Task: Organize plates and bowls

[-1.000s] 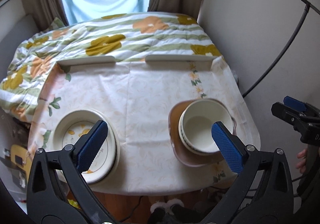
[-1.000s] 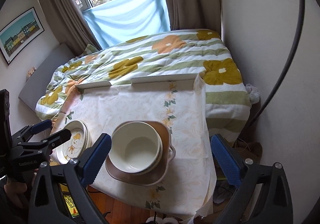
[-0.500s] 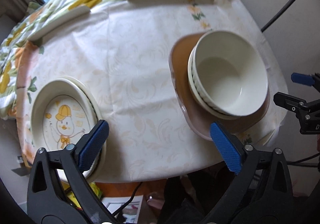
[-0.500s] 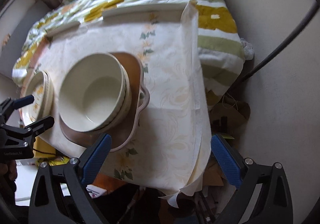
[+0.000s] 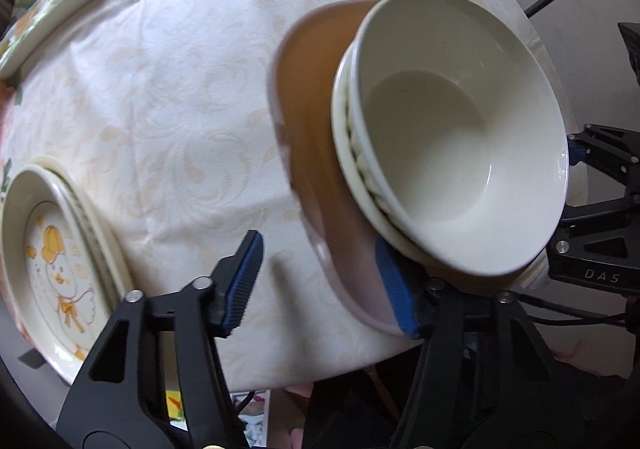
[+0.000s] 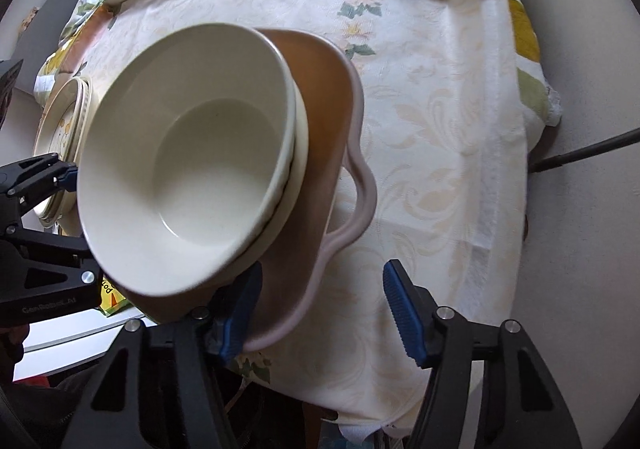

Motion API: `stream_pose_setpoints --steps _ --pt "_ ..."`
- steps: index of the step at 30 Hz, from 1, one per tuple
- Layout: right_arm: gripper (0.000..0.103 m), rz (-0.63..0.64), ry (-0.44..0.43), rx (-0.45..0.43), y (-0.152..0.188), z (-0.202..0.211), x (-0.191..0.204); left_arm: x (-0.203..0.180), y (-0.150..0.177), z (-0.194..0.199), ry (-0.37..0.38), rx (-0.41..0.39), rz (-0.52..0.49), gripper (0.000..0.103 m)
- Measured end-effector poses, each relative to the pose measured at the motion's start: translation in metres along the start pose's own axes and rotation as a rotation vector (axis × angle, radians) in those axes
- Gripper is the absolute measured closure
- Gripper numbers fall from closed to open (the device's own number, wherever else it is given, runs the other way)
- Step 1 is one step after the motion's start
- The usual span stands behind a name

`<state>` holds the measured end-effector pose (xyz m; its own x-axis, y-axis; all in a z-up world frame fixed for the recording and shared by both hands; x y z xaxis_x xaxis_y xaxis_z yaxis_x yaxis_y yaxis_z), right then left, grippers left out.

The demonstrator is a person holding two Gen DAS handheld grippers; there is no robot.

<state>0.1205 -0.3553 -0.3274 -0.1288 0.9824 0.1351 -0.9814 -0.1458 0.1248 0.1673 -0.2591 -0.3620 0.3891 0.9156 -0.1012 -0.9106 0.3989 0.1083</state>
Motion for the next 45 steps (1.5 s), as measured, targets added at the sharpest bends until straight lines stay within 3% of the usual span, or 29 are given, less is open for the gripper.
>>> stream_pose_setpoints --steps 4,10,20,28,37,45 --pt "0.073 0.023 -0.051 -0.031 0.000 -0.005 0.002 -0.011 -0.003 -0.007 0.008 -0.029 -0.031 0.079" --pt "0.088 0.072 -0.069 -0.087 0.001 -0.008 0.006 -0.020 -0.003 -0.009 -0.006 -0.078 -0.057 0.089" --pt "0.088 0.116 -0.029 -0.148 0.012 -0.001 0.011 -0.032 0.002 0.004 -0.102 -0.151 -0.079 0.090" --pt "0.088 0.162 0.009 -0.201 0.014 0.037 0.023 -0.024 0.017 0.049 -0.124 -0.221 -0.065 0.090" --pt "0.088 0.185 0.030 -0.239 0.001 0.072 0.081 0.036 0.045 0.100 -0.119 -0.268 -0.033 0.090" --pt "0.088 0.178 0.010 -0.239 -0.030 0.063 0.170 0.122 0.076 0.113 -0.153 -0.247 -0.036 0.090"
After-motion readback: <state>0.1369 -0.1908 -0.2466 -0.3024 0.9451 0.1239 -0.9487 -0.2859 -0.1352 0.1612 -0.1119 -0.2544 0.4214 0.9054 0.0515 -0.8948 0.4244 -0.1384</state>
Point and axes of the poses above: each gripper's, at about its wrist camera, not at the fingertips, and z roughly against the way its jaws point, x to its left, y to its underside, the point moved 4 cm from there along -z, roughly the way its jaws point, and after that the axes turned 13 degrees about x, right-handed, at the moved point
